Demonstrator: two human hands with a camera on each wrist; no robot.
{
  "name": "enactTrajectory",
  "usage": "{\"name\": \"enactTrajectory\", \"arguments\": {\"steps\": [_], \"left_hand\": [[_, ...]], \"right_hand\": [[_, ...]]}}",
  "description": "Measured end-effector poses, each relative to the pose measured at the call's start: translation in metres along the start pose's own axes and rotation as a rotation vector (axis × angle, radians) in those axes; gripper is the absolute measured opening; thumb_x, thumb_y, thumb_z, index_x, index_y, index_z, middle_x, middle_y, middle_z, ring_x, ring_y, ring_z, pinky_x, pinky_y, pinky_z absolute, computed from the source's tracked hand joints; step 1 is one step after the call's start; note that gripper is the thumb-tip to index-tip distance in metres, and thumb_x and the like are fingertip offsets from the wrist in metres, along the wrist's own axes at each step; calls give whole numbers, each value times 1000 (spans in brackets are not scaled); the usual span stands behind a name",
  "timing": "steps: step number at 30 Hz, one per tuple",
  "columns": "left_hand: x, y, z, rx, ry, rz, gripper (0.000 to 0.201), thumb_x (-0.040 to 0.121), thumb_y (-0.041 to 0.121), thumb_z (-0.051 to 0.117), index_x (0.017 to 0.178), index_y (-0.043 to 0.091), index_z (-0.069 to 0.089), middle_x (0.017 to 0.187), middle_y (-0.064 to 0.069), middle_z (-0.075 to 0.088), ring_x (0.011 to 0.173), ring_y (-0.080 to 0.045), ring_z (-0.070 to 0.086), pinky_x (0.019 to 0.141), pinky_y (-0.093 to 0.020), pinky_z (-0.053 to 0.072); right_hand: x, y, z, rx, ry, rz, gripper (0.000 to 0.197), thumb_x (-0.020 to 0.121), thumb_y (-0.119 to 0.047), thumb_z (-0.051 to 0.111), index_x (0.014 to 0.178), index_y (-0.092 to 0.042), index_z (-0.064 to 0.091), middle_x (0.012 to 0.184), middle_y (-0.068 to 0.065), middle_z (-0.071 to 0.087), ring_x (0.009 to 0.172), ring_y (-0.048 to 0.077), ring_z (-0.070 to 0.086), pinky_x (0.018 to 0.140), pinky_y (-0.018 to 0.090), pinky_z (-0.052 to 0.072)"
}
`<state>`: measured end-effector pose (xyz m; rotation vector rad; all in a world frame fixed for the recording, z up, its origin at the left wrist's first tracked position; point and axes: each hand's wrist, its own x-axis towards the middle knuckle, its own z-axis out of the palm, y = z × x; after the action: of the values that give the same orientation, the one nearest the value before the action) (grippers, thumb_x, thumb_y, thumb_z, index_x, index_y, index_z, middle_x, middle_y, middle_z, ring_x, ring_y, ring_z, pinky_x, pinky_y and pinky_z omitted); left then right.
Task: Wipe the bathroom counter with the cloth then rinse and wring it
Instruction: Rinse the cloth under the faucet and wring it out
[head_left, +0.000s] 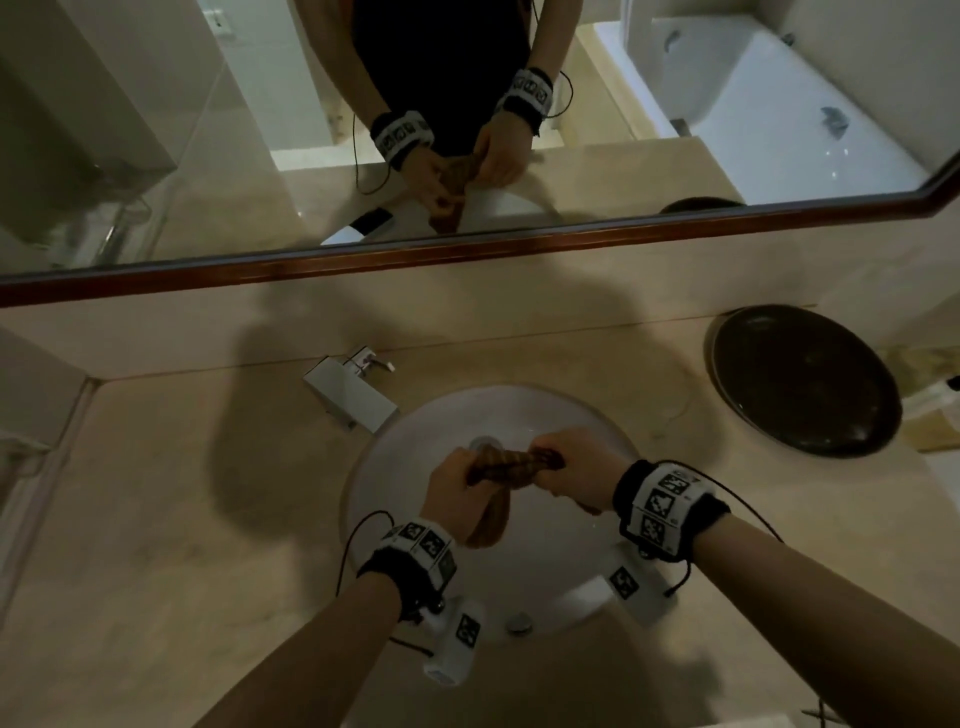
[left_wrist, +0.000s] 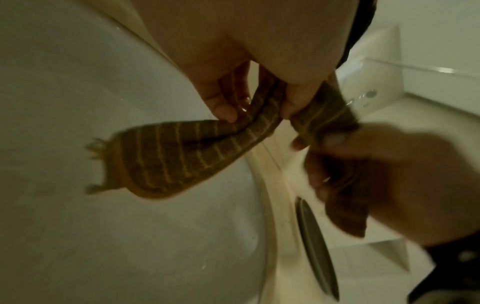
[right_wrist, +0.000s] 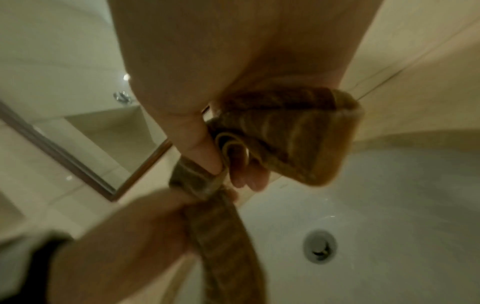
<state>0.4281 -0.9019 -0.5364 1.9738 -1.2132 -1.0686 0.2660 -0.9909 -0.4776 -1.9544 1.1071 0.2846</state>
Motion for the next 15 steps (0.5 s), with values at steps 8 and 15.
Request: {"name": "enactTrajectory", "arguments": {"steps": [8, 15], "left_hand": [[8, 24, -3, -221, -50, 32, 26, 67, 4, 62, 69, 29, 55, 79, -7, 64, 80, -29, 65, 74, -49, 57], [10, 7, -21, -470, -91, -101, 27, 75, -17, 62, 96, -1, 58, 102, -26, 64, 97, -40, 65, 78, -46, 58]], "right_hand": [[17, 20, 52, 280, -161, -26, 23, 73, -26, 81, 85, -33, 62, 85, -3, 67, 74, 20, 64, 74, 35, 55], [30, 19, 56, 437, 79, 149, 16, 80, -8, 69, 68, -13, 58, 61, 5, 61, 51, 16, 56, 52, 24, 49]]}}
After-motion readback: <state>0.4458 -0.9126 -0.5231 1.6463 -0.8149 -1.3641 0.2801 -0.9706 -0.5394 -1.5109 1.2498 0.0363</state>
